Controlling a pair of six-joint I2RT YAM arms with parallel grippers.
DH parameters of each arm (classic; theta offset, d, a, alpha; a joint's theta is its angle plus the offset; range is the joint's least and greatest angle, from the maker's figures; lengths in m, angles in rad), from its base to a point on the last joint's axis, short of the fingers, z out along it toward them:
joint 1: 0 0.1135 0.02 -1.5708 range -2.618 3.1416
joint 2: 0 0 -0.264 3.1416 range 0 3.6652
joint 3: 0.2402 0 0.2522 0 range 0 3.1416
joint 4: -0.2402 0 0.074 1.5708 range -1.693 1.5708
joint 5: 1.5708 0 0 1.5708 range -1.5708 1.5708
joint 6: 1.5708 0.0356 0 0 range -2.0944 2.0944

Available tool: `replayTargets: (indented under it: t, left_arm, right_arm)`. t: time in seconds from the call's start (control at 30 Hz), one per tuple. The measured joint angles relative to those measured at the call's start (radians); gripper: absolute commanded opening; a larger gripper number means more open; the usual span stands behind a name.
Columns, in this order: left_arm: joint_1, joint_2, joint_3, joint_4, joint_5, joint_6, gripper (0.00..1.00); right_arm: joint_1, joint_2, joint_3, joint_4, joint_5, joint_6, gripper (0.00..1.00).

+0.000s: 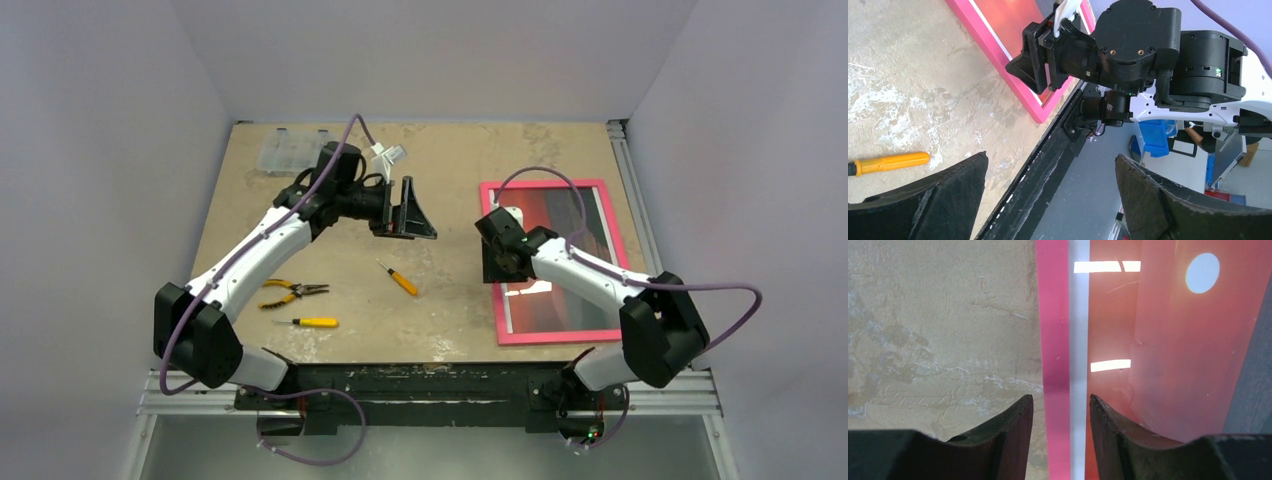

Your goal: Take the photo out of the frame

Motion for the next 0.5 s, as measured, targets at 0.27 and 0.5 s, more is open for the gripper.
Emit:
replayTargets:
  t: [0.27,0.5]
  left_arm:
    - [-0.002,0.011,0.002,-0.008,0.000,0.000,0.95]
    - [-0.007,0.016,0.002,-0.014,0.000,0.000,0.95]
  right_arm:
    - [0.023,0.070,-0.005,0.052,-0.011,0.009,0.42]
    - [0.031,0.105,-0.020,0.071,-0.011,0.016,0.37]
